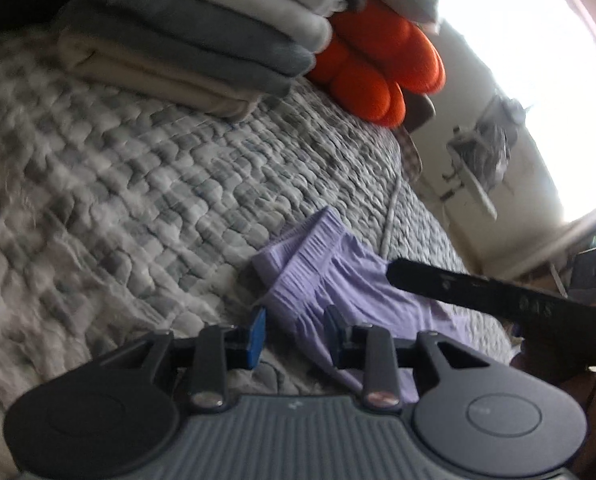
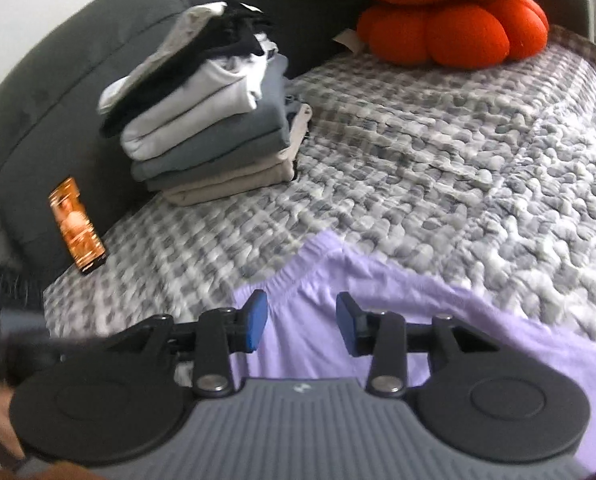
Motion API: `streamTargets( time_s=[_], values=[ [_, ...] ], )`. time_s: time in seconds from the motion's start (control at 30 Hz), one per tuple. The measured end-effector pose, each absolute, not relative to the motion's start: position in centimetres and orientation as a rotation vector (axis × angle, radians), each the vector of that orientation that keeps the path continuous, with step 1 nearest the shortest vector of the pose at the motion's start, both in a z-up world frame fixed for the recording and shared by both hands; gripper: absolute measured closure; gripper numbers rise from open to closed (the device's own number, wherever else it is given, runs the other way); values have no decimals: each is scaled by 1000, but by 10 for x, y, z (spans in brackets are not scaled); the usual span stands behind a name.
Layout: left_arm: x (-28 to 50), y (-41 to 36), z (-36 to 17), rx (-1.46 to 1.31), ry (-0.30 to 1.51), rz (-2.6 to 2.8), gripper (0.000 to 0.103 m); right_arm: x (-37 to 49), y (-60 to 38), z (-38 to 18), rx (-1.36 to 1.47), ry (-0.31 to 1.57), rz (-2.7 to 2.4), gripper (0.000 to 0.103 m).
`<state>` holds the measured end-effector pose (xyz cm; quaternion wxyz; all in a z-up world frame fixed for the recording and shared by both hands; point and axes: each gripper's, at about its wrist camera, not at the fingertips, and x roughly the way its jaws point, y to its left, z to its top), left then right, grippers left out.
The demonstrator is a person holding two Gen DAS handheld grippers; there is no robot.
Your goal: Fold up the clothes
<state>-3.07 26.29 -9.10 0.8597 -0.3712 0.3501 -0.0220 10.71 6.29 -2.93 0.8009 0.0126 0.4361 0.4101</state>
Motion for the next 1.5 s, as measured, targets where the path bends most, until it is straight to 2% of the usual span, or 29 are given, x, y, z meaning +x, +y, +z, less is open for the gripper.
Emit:
streamTargets(
  time_s=[0.07, 0.17, 0.27, 0.57, 0.83, 0.87, 0.9, 0.93, 1.0, 1.1, 1.37, 1.5],
  values=[
    [-33, 265, -95, -810, 711, -42, 79, 113, 71, -29, 41, 959, 853, 61],
    [-37, 268, -97, -835, 670, -38, 89, 121, 83, -30, 59, 990, 813, 61],
    [-39, 257, -91, -751, 641, -53, 93, 126, 96, -29, 49, 1008, 781, 61],
    [-45, 224, -69, -480, 555, -100, 97, 125, 145, -29, -143, 1014, 678, 61],
    [-42, 227, -69, -482, 539, -117, 97, 113, 155, -36, -355, 981, 607, 61],
    [-42, 227, -70, -483, 538, -119, 97, 112, 154, -37, -368, 975, 595, 67],
    [-41, 228, -70, -483, 536, -121, 97, 113, 152, -38, -372, 971, 587, 79],
    [-41, 228, -70, -484, 534, -123, 97, 114, 150, -39, -374, 967, 579, 85],
    [-40, 229, -70, -486, 531, -128, 98, 116, 143, -41, -360, 955, 562, 93],
    [-38, 235, -72, -513, 528, -115, 98, 116, 138, -40, -336, 940, 551, 97],
    [-32, 252, -86, -564, 541, -34, 98, 121, 144, -39, -302, 907, 538, 97],
    [-29, 257, -95, -576, 574, -8, 98, 126, 142, -41, -248, 905, 581, 82]
  ],
)
